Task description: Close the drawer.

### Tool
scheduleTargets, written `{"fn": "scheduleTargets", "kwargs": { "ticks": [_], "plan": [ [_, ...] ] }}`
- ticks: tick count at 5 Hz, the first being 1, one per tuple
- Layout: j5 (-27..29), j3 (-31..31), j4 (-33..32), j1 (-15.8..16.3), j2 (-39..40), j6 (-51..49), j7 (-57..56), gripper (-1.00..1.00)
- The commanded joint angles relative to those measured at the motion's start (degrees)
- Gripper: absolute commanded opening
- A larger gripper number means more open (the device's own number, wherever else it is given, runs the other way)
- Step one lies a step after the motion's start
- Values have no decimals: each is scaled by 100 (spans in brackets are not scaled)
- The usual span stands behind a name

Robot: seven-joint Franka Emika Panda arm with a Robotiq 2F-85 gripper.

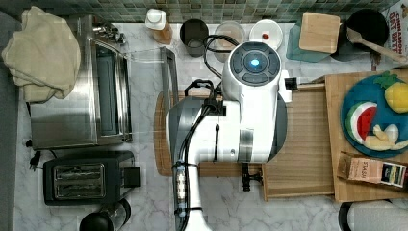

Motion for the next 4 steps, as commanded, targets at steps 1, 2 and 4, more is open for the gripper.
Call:
{"fn": "scheduleTargets", "kwargs": {
  "ticks": [1,2,4],
  "plan": [
    [-12,-5,-47,-10,2,0,0,-100],
    [116,65,-452,10,-213,369,-783,-100],
    [-183,376,-883,355,-244,668,-1558,-100]
  ]
}}
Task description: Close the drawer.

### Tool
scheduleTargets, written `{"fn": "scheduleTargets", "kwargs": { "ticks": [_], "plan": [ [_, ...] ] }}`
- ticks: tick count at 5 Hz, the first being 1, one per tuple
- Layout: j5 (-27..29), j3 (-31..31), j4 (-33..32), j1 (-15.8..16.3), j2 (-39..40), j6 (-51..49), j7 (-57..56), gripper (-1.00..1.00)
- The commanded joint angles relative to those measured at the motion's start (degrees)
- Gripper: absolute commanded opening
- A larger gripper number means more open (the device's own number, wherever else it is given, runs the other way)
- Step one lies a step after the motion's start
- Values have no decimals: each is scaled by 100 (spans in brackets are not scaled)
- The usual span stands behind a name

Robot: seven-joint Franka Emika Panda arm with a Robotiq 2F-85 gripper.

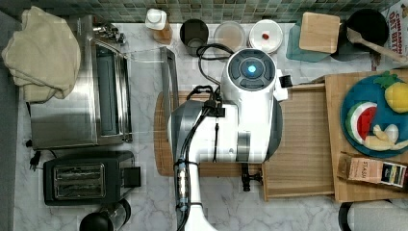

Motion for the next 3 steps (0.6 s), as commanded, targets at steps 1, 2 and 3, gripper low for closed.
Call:
{"fn": "scheduleTargets", "kwargs": {
  "ticks": [1,2,3],
  "plan": [
    [-250,436,-752,483,-294,503,-626,-100],
    [-576,549,-1438,463,-508,1303,-880,-100],
    [-625,469,-1669,470,-377,1603,-1332,-100]
  ]
}}
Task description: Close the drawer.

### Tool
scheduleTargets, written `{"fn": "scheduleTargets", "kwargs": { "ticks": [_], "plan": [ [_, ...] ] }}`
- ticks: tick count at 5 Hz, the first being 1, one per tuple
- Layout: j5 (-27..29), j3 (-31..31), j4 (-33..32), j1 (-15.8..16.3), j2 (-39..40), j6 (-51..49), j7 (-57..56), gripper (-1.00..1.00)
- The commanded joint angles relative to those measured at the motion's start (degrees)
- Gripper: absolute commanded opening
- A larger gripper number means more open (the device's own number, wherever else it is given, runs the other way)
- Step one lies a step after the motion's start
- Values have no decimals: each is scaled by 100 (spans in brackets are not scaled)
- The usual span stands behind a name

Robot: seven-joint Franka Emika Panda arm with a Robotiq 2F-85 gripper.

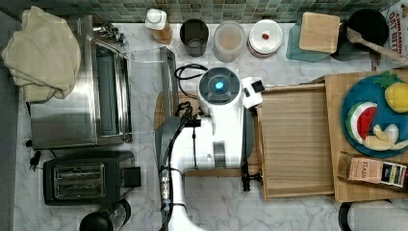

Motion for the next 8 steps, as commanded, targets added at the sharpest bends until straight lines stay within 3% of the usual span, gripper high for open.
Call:
{"fn": "scheduleTargets", "kwargs": {
  "ticks": [1,2,5,8],
  "plan": [
    [-751,184,-1018,194,-116,1240,-1018,-100],
    [-899,167,-993,94,194,1304,-916,-100],
    [-1481,-66,-1383,235,362,1677,-19,-100],
    [-1960,-490,-1604,-180,224,1978,-879,-100]
  ]
}}
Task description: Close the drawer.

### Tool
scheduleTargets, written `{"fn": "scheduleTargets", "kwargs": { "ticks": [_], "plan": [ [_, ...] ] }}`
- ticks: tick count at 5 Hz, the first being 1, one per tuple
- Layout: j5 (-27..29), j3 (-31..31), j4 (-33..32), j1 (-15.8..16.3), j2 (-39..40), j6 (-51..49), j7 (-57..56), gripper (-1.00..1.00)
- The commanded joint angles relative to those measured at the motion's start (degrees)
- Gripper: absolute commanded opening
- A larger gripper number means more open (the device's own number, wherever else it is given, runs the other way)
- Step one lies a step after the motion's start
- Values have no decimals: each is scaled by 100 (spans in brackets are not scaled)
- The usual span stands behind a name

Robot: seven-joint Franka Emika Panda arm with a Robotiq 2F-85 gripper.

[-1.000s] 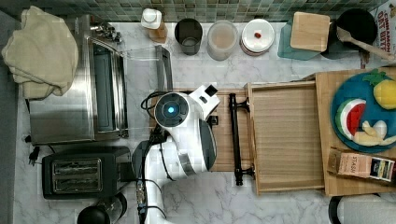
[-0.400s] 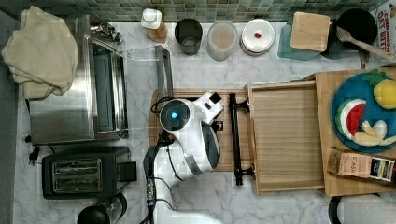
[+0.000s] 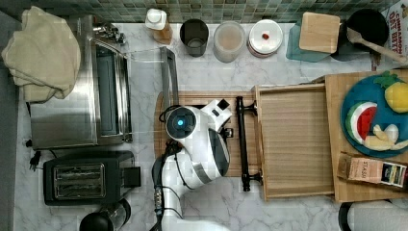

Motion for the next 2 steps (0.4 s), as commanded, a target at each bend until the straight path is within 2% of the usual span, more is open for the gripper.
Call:
{"fn": "scheduleTargets", "kwargs": {
  "ticks": [1,2],
  "plan": [
    [-418,-735,-195,-731,-276,615,-986,-100],
    [-555,-1024,-161,-849,-381,540,-1302,-100]
  ]
}}
